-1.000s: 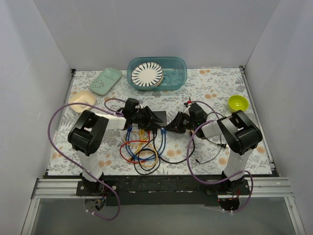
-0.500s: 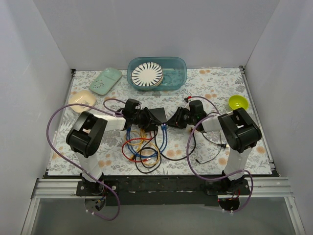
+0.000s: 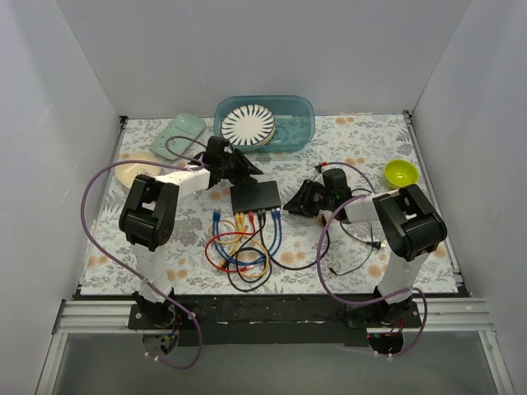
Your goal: Pull the plug from the switch port
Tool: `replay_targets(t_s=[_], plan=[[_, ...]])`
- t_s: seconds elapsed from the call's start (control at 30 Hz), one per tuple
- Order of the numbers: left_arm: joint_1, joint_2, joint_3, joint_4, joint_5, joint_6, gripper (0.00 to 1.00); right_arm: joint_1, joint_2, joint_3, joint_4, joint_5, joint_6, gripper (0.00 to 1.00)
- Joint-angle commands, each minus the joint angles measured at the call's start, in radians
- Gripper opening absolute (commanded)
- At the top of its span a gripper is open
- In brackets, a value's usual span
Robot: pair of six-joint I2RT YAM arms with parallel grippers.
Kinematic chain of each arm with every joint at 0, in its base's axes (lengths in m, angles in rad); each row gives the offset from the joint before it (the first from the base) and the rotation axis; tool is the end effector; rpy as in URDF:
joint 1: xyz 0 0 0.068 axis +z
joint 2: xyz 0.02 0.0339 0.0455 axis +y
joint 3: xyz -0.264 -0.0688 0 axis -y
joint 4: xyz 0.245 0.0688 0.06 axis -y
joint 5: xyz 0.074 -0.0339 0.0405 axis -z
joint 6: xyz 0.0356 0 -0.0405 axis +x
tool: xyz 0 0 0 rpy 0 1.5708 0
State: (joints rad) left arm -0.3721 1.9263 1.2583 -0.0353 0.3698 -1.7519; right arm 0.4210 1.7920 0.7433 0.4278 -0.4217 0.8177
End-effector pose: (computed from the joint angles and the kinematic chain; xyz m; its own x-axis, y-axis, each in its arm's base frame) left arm 0.3895 -0.1658 0.1870 -0.4775 -0.7982 0.3673 -0.6999 0.0929 -0.7081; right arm 0.3032 0.1517 0.1267 -0.8568 0.3457 -0.3825 -0.0754 0.6499 0.7563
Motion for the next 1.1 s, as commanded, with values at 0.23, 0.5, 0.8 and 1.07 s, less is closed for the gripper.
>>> replay_targets(t_s=[0.23,0.5,0.8,1.07], plan=[[-0.008,0.019,-0.151,-0.14,-0.008,0.014,0.38,0.015,0.136,0.097,0.042,-0.075,0.049,0.54],[-0.016,-0.012,-0.201,-0.144,-0.006,0.014,0.38,0.045,0.142,0.097,-0.012,-0.042,0.015,0.52],[-0.024,-0.085,-0.22,-0.103,-0.09,0.005,0.38,0.047,0.005,-0.015,-0.054,0.035,-0.051,0.51],[0.007,0.005,0.122,-0.19,-0.357,0.156,0.4,0.048,-0.166,-0.039,-0.167,0.103,-0.101,0.51]])
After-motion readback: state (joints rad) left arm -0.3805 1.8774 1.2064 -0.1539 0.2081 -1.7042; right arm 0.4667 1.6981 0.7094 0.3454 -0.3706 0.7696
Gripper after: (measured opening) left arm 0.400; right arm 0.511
